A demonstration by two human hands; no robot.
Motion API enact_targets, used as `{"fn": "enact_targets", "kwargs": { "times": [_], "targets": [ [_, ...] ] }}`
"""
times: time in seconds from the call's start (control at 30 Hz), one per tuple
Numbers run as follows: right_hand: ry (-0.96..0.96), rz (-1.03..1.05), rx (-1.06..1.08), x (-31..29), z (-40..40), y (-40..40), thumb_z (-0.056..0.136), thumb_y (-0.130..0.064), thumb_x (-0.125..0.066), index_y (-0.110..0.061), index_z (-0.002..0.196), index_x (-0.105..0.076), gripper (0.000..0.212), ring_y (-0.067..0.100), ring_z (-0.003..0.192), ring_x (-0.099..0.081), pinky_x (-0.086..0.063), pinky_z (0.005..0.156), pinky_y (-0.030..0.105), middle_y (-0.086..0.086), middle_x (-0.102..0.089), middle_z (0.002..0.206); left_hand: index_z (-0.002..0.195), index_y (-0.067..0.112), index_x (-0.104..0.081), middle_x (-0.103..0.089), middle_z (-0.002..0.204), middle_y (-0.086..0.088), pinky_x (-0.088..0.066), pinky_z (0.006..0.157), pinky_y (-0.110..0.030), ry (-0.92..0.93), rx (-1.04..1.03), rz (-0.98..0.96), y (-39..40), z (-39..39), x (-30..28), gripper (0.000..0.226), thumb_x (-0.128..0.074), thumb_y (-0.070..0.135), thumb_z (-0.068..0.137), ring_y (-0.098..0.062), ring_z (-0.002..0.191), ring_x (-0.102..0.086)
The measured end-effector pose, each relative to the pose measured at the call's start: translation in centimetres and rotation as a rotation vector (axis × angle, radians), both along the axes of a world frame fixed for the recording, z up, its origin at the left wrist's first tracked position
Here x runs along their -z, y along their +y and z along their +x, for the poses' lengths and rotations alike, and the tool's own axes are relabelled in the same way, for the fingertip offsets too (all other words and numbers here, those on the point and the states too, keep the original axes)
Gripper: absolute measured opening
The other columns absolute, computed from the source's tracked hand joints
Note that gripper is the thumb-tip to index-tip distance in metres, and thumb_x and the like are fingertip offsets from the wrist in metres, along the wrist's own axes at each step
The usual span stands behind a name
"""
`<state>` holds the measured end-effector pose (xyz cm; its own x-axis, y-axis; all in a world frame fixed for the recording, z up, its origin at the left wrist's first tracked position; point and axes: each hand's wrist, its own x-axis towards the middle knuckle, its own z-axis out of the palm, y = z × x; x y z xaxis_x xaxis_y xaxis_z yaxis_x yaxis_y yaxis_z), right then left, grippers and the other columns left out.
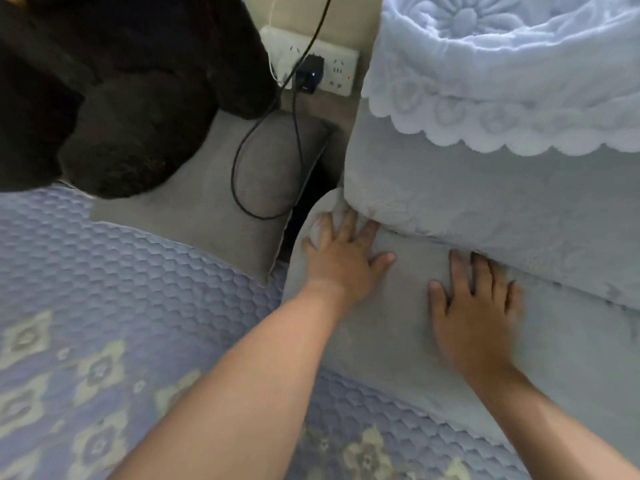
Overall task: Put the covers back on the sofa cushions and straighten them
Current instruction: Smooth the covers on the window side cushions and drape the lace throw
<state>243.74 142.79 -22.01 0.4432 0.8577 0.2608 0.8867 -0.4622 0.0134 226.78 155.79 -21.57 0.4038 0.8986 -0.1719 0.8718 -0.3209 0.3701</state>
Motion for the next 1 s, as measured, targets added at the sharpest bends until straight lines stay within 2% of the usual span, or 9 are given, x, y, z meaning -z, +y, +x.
{"fn": "enact_targets", "kwargs": {
  "times": [0.1,0.2,0.3,0.37,0.43,0.6,0.73,0.87,1.0],
  "targets": [
    [0.003,0.014,0.01,0.4,0.3,0.6,0.095,-0.053,-0.03,-0.023,0.153,-0.03,0.066,0.035,0.145,-0.025,-0.013,0.118,0.055,0.014,-0.034,0.155,0.154,0.05,-0.01,0.004,0.167,0.012,-0.006,0.117,-0.064,-0.057,0.014,0.018,0.3,-0.1,0.1,0.072,-0.025,0.078,0.09,-0.03,0.152,0.014],
    [-0.015,0.108,-0.032,0.2,-0.4,-0.3,0.095,-0.049,-0.034,-0.017,0.151,-0.036,0.064,0.037,0.142,-0.03,-0.015,0.117,0.055,0.017,-0.038,0.152,0.149,0.036,-0.041,-0.024,0.162,0.007,-0.013,0.124,-0.039,-0.664,-0.046,0.004,-1.5,-5.1,-0.7,0.057,-0.046,0.054,0.095,-0.018,0.152,-0.011],
    [-0.015,0.162,-0.018,0.4,-0.2,-0.1,0.096,-0.048,-0.037,-0.016,0.151,-0.036,0.063,0.036,0.142,-0.03,-0.014,0.118,0.055,0.017,-0.038,0.152,0.117,0.02,-0.067,-0.064,0.128,-0.002,-0.045,0.104,-0.027,-1.021,-0.57,-0.083,-2.1,-13.9,1.8,0.023,-0.051,0.025,0.102,-0.018,0.128,-0.055],
    [0.009,0.148,-0.034,0.8,-0.4,-0.1,0.096,-0.049,-0.037,-0.017,0.151,-0.035,0.063,0.035,0.143,-0.029,-0.013,0.119,0.054,0.016,-0.037,0.153,0.093,0.016,-0.071,-0.072,0.103,-0.01,-0.05,0.082,-0.029,-0.988,-0.893,-0.225,-2.5,-17.0,4.5,0.03,-0.044,0.023,0.104,-0.032,0.111,-0.066],
    [0.021,0.149,-0.043,0.8,-0.4,-0.4,0.096,-0.049,-0.038,-0.019,0.15,-0.035,0.063,0.035,0.143,-0.029,-0.013,0.119,0.053,0.015,-0.038,0.152,0.1,0.014,-0.072,-0.07,0.117,-0.015,-0.048,0.089,-0.033,-0.97,-0.968,-0.403,-3.7,-12.8,5.4,0.039,-0.039,0.034,0.105,-0.03,0.113,-0.064],
    [0.223,0.209,-0.119,-0.7,1.1,-1.2,0.091,-0.049,-0.04,-0.023,0.148,-0.042,0.062,0.031,0.143,-0.03,-0.012,0.119,0.049,0.01,-0.039,0.153,0.141,0.021,-0.054,-0.055,0.142,-0.009,-0.035,0.111,-0.038,-0.823,-0.787,-0.473,-5.9,-2.6,6.1,0.054,-0.021,0.047,0.107,-0.029,0.132,-0.049],
    [0.234,0.192,-0.14,-0.6,1.0,-1.8,0.093,-0.047,-0.04,-0.022,0.15,-0.039,0.062,0.031,0.144,-0.026,-0.012,0.119,0.052,0.012,-0.036,0.155,0.14,0.011,-0.055,-0.056,0.135,-0.006,-0.033,0.112,-0.032,-0.648,-0.718,-0.62,-3.7,-10.5,5.1,0.068,-0.029,0.06,0.102,-0.023,0.134,-0.048],
    [0.284,0.198,-0.093,-0.6,0.1,-1.5,0.089,-0.047,-0.042,-0.02,0.148,-0.041,0.065,0.032,0.145,-0.027,-0.015,0.119,0.053,0.012,-0.037,0.155,0.119,0.003,-0.068,-0.066,0.124,-0.01,-0.044,0.091,-0.035,-0.847,-1.073,-0.499,-1.4,-13.5,4.3,0.064,-0.038,0.055,0.095,-0.024,0.11,-0.061],
    [0.346,0.145,-0.054,-1.8,-0.1,-1.6,0.089,-0.048,-0.041,-0.022,0.152,-0.036,0.068,0.027,0.149,-0.018,-0.009,0.122,0.05,0.008,-0.029,0.16,0.147,0.012,-0.046,-0.048,0.149,-0.009,-0.029,0.11,-0.031,-0.906,-0.799,-0.626,-5.8,-3.6,3.2,0.06,-0.017,0.048,0.108,-0.026,0.137,-0.044]
  ]
}}
